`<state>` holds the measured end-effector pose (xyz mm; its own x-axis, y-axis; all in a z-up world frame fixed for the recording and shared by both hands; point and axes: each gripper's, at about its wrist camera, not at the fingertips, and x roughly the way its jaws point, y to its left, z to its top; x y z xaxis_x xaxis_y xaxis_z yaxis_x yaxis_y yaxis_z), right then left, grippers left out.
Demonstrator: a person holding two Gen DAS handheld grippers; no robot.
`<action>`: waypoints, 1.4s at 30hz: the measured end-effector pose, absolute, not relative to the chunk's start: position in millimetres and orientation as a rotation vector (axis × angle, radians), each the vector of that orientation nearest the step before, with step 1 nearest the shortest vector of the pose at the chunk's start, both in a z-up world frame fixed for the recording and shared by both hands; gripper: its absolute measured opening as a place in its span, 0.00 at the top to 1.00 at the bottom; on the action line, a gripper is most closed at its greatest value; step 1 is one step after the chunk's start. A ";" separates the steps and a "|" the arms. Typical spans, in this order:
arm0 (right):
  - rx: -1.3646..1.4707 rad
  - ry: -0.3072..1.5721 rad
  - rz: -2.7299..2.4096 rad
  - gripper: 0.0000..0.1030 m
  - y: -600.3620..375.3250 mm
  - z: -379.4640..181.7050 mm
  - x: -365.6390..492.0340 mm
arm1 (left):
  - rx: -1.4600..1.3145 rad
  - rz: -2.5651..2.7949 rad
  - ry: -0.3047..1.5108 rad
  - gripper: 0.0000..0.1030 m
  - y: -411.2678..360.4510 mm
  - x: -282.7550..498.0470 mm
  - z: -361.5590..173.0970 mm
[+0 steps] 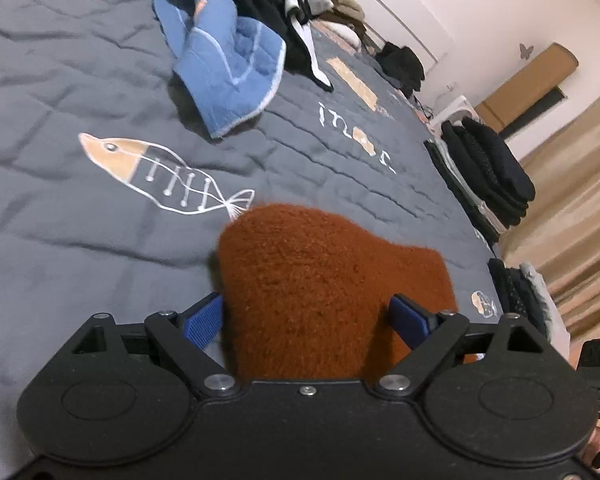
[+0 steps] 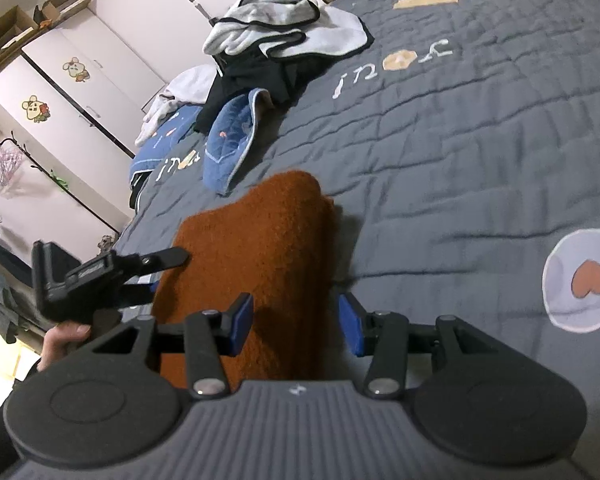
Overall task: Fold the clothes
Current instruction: 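Grasp the folded garment's edge with the left gripper while the right gripper grasps it too, then lift the folded garment with both grippers and carry it toward the clothes stack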
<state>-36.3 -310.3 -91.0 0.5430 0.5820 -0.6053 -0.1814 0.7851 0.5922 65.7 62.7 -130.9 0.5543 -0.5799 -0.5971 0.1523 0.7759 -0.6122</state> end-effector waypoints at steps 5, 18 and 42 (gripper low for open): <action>0.523 0.920 0.496 0.55 -310.2 -96.0 -35.6 | -0.553 -0.486 0.901 0.15 56.1 70.4 -140.4; 0.608 1.023 0.550 0.43 -322.1 -112.1 -37.1 | -0.589 -0.535 0.912 0.21 51.8 81.0 -143.8; 0.784 1.078 0.794 0.00 -282.2 -150.8 -3.7 | -0.599 -0.533 0.925 0.21 54.7 81.4 -149.3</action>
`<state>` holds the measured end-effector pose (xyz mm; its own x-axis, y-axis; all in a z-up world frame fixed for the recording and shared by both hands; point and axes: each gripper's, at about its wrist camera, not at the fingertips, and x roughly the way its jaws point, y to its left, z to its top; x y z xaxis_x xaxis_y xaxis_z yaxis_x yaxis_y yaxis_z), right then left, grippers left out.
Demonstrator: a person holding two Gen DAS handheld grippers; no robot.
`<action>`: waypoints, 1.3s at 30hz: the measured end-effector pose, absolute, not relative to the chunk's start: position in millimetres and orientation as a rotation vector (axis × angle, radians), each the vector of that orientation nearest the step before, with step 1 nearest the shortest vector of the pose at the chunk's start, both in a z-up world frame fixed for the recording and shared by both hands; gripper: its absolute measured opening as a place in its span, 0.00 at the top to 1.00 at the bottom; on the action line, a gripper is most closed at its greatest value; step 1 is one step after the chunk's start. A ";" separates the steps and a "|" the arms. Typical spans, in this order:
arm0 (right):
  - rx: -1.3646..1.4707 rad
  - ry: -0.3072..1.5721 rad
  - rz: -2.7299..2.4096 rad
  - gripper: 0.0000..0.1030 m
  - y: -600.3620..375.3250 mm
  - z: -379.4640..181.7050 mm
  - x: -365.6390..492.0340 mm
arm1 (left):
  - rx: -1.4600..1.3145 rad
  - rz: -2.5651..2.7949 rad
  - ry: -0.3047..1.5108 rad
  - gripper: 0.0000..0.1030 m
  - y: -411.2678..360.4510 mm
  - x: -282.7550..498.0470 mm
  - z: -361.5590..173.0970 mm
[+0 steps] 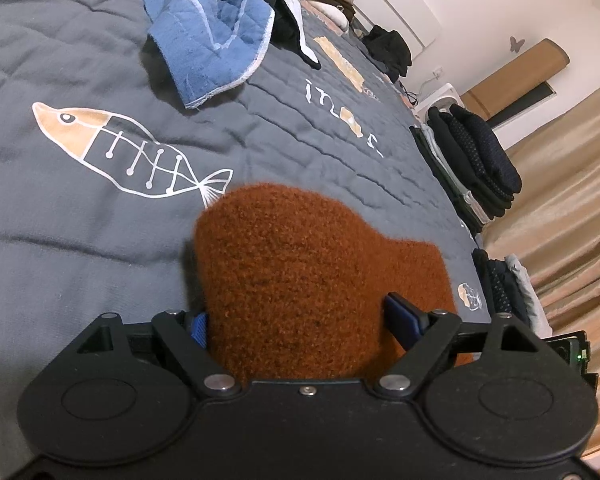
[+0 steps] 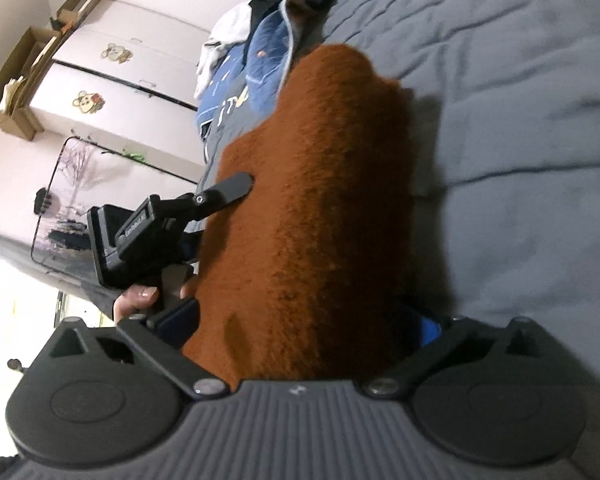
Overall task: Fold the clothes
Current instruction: 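Lift the folded garment with both grippers and carry it toward the clothes stack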
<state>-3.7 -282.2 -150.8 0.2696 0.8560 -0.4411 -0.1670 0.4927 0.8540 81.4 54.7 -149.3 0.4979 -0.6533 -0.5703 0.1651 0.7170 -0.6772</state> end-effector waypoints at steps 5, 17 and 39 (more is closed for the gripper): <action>0.839 1.082 0.841 0.00 -278.9 -153.1 1.1 | -0.620 -0.542 0.920 0.21 56.2 83.0 -150.9; 0.825 1.125 0.798 0.57 -271.4 -155.6 0.2 | -0.578 -0.569 0.861 0.56 50.0 84.3 -139.8; 0.812 0.886 0.603 0.59 -334.0 -77.0 -102.0 | -0.565 -0.726 0.635 0.58 -22.9 0.9 -63.2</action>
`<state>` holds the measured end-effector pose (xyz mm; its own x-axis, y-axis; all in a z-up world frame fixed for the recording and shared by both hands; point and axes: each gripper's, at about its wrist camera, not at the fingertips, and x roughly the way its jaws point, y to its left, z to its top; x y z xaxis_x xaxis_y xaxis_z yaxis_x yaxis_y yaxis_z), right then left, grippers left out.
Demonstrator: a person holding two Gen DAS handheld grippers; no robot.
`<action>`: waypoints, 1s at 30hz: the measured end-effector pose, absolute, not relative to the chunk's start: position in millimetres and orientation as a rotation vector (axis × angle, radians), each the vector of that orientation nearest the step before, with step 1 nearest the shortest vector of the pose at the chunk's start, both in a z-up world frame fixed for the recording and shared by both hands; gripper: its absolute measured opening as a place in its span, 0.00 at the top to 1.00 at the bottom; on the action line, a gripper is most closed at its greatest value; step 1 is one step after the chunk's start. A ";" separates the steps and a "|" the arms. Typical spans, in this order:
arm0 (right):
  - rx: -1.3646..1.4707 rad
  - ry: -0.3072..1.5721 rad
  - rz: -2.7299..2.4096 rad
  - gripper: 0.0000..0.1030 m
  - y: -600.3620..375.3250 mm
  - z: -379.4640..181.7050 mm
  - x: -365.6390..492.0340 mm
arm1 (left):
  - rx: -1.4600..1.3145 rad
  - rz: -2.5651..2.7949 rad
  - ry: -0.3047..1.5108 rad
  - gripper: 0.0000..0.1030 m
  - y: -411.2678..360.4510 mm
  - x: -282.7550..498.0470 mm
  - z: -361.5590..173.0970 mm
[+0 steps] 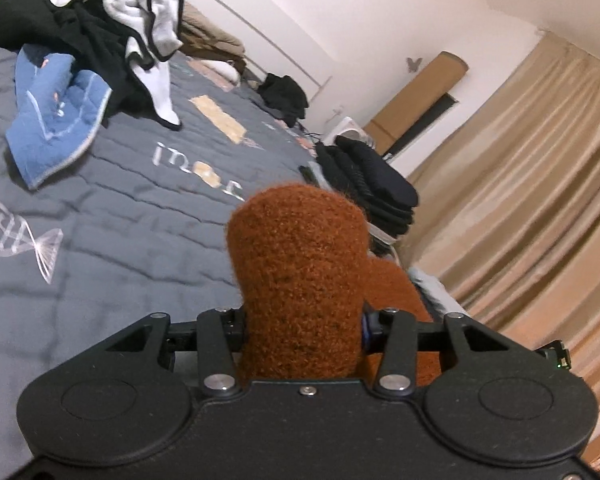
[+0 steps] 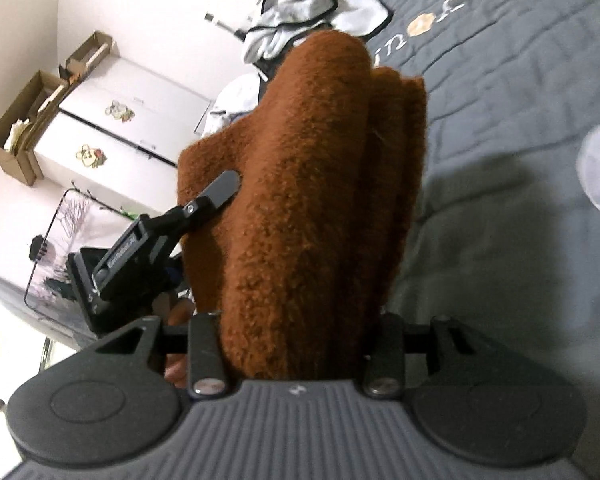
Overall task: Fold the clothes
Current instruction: 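Lift the folded garment with both grippers and carry it toward the clothes stack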
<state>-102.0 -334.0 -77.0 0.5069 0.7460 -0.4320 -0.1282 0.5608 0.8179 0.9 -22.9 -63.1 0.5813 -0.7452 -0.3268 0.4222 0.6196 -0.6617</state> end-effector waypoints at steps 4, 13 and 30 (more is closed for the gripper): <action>0.834 0.868 0.564 0.59 -344.8 -73.3 -140.3 | -0.540 -0.749 0.608 0.58 -37.0 -34.3 -55.5; 0.808 0.846 0.497 0.59 -361.9 -59.9 -200.4 | -0.524 -0.812 0.563 0.58 -56.7 -101.0 -50.7; 0.874 0.807 0.499 0.58 -398.0 -99.2 -227.0 | -0.410 -0.782 0.579 0.58 -101.1 -130.5 -61.4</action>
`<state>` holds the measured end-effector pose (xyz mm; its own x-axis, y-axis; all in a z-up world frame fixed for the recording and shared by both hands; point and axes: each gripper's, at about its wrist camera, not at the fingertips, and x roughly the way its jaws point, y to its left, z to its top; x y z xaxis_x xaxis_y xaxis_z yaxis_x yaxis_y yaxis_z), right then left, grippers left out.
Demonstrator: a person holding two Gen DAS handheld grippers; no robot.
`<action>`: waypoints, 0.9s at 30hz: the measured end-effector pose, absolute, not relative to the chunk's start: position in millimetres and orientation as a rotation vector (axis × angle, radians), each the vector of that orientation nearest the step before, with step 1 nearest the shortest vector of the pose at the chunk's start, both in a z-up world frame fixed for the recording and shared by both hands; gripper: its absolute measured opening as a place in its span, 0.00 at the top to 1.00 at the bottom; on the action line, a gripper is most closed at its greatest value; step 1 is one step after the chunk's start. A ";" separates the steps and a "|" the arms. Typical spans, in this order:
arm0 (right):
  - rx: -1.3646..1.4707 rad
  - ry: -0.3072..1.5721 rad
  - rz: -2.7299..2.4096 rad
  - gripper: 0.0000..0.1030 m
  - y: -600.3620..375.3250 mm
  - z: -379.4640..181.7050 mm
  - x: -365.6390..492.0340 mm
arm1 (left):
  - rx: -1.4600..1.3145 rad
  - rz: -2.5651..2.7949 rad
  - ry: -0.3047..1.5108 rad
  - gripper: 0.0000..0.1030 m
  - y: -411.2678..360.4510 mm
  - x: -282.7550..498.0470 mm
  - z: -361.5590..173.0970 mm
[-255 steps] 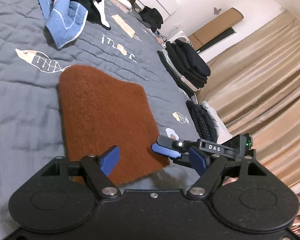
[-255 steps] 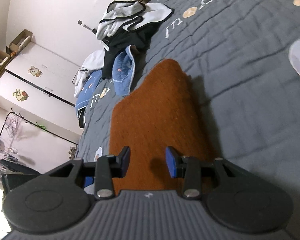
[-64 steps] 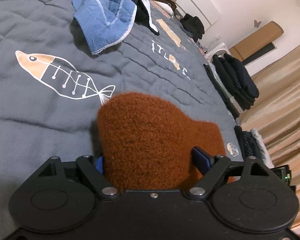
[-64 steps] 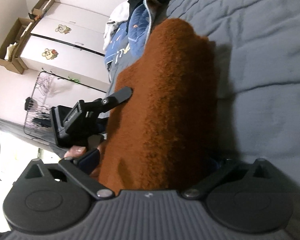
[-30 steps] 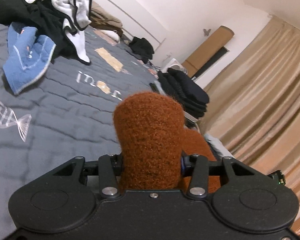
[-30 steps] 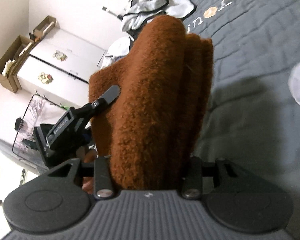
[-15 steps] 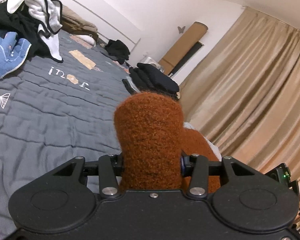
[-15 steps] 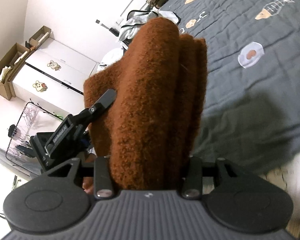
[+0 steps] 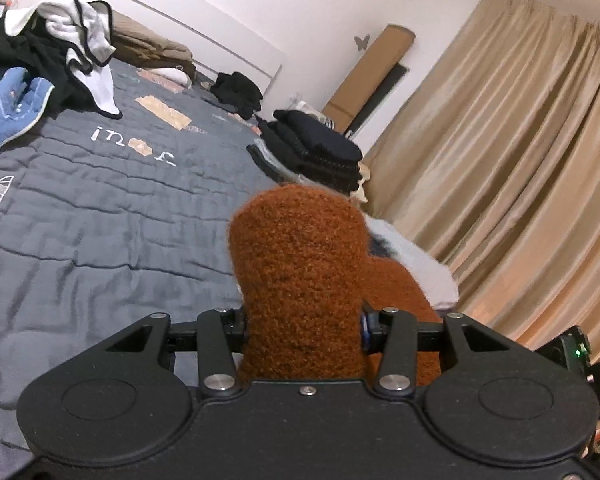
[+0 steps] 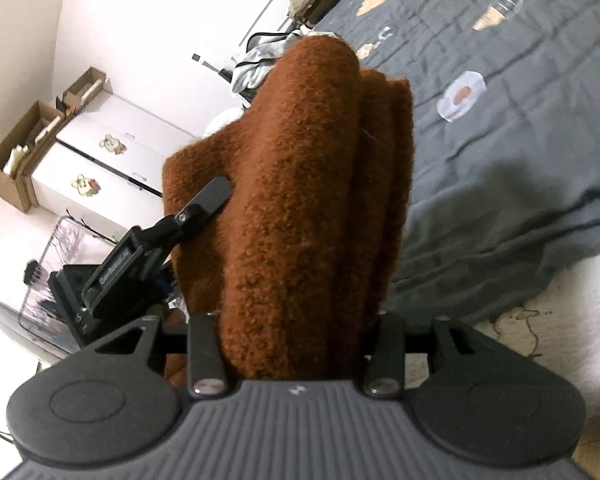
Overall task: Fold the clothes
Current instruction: 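Lift the folded garment with both grippers and carry it toward the clothes stack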
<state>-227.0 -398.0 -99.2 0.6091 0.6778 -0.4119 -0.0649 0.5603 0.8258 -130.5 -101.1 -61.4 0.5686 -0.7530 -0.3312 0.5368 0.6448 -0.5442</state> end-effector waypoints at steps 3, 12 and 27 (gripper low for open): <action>0.887 0.836 0.506 0.58 -406.1 -106.8 -224.3 | -0.397 -0.767 0.602 0.58 -105.9 -130.0 -66.3; 0.826 0.849 0.523 0.58 -428.5 -92.2 -239.2 | -0.454 -0.737 0.571 0.58 -130.6 -144.7 -66.2; 0.678 0.847 0.497 0.58 -519.8 -51.8 -277.0 | -0.528 -0.750 0.490 0.58 -221.3 -183.0 -62.5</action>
